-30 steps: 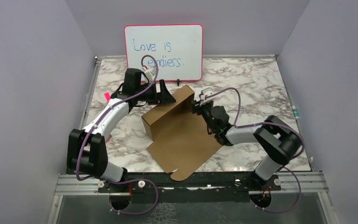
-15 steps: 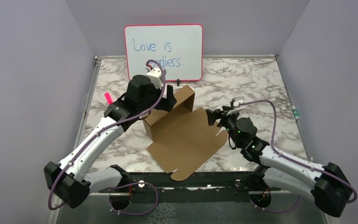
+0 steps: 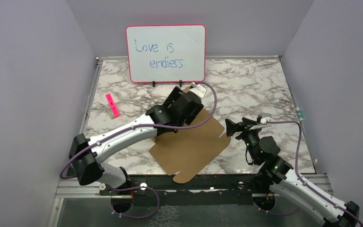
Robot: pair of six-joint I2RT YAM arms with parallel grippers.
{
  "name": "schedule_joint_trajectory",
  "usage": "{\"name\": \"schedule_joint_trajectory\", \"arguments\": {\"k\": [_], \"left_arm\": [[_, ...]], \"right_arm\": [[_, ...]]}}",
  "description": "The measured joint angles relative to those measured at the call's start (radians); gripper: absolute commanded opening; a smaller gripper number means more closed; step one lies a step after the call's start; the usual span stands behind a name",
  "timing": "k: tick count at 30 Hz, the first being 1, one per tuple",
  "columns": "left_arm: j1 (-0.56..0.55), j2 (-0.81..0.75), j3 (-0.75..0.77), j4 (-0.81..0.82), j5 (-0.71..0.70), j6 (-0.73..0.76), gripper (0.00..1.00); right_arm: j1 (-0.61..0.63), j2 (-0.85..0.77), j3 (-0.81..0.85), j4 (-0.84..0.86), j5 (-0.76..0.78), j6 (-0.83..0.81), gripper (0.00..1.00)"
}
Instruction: Fold the paper box
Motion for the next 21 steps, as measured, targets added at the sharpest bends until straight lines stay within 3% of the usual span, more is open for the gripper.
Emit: {"name": "schedule_joint_trajectory", "arguments": {"k": [10,12,16,21], "left_arm": [[-0.049,0.256,0.06,-0.041,-0.362,0.1,0.7],[-0.049,0.303,0.066,-0.041,-0.43,0.108,0.61],[-0.049,0.373,0.067,-0.049,-0.546,0.125,0.29],[-0.049,0.387,0.085,-0.053,-0.643,0.158,0.13]], "right_arm": [[0.0,-0.152,-0.043,-0.055,0.058,0.015,0.86],[0.0,-0.161,-0.043,-0.066,0.07,0.021,0.86],[0.0,-0.179,-0.043,-0.08,0.08,0.031,0.86],[0.0,-0.207,-0.043,-0.099,0.084,0.035,0.85]]}}
